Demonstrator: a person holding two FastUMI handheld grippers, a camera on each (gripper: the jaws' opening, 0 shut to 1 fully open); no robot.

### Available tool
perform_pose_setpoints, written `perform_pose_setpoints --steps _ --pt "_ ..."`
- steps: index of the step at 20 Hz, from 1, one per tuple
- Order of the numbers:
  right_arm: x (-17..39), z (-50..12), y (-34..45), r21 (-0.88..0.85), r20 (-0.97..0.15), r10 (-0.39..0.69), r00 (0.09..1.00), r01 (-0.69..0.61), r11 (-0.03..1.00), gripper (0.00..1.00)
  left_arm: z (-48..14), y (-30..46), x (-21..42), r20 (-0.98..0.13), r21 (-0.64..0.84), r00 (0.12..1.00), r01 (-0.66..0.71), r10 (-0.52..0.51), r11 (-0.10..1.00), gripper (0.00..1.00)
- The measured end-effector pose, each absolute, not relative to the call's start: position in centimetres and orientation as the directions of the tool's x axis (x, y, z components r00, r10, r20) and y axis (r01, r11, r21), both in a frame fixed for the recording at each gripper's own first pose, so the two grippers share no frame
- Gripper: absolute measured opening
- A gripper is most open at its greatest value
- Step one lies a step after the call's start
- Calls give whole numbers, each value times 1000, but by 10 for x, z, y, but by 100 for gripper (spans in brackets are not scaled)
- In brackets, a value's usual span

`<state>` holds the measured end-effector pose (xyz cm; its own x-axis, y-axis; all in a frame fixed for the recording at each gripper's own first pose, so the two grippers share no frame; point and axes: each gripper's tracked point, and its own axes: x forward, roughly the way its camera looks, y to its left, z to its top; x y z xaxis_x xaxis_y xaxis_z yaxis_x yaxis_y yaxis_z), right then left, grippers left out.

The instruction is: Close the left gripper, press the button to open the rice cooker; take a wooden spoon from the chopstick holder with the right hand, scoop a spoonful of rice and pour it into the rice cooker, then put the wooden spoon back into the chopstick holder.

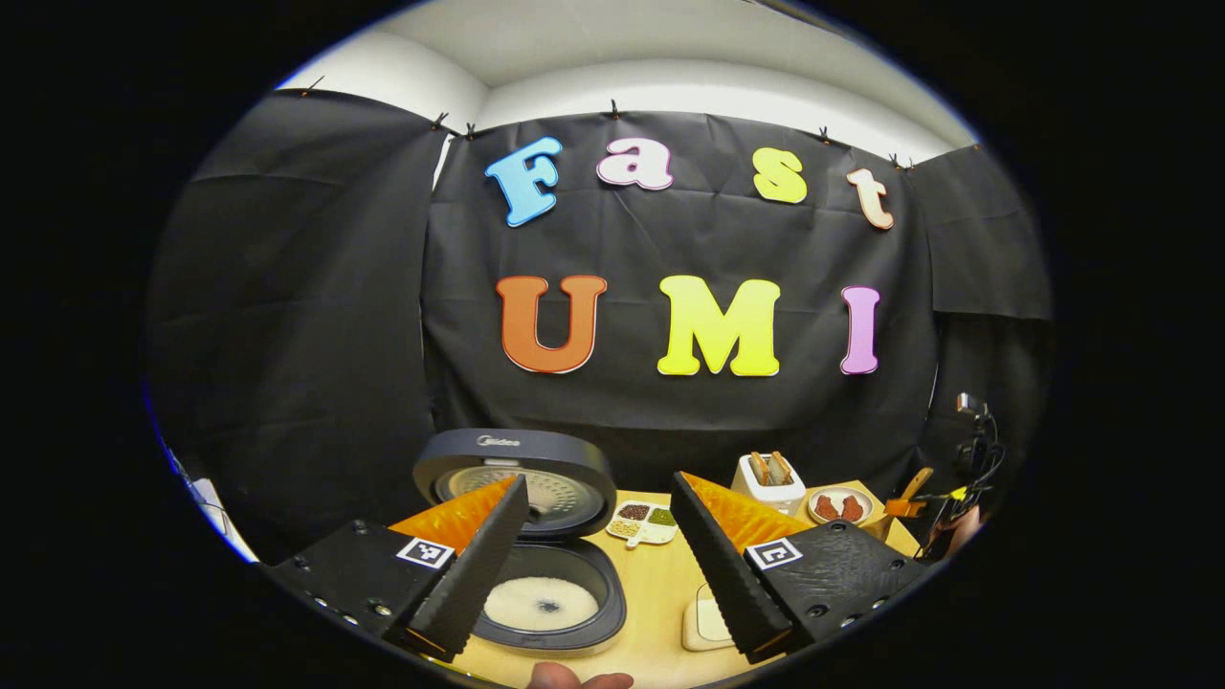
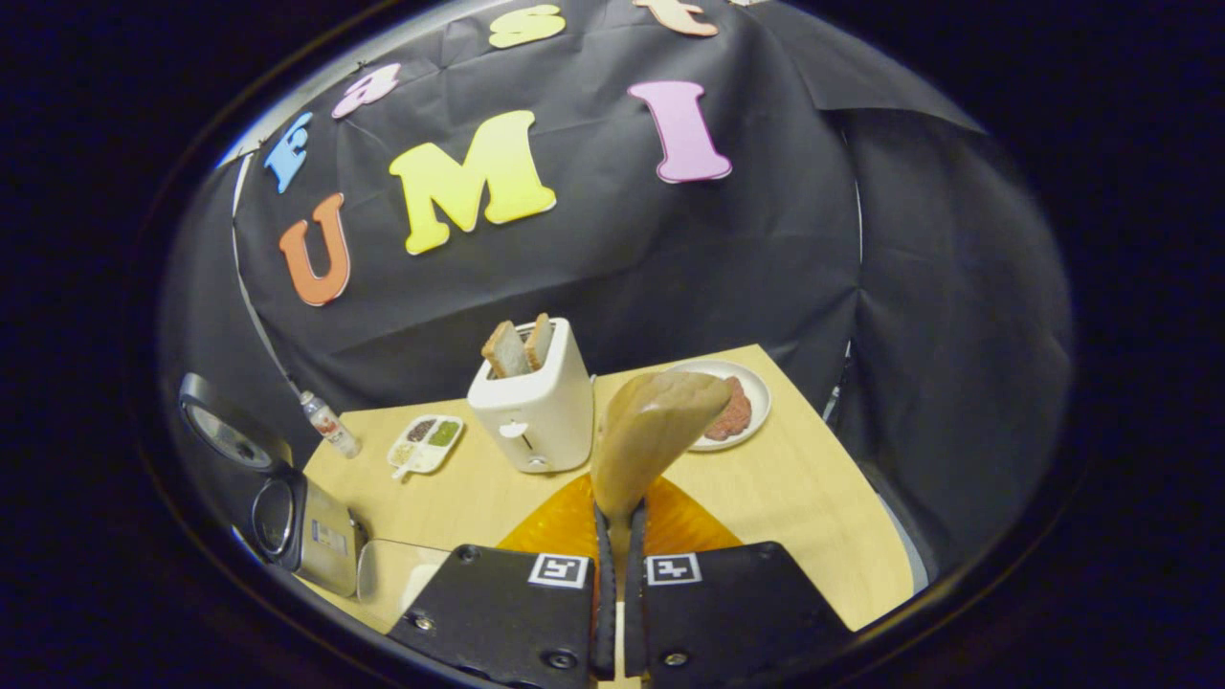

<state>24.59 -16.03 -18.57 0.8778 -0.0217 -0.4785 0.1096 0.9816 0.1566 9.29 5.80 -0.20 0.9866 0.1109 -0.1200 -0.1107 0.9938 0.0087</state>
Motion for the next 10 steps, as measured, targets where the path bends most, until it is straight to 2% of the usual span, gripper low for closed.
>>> perform_pose_setpoints --steps 5,10 --pt "218 -154 -92 173 -445 39 895 43 984 8 -4 92 49 -123 4 984 -130 129 992 95" --pt "206 -178 -35 156 -485 91 870 -16 988 9 -10 123 18 -137 -16 976 -171 168 985 96"
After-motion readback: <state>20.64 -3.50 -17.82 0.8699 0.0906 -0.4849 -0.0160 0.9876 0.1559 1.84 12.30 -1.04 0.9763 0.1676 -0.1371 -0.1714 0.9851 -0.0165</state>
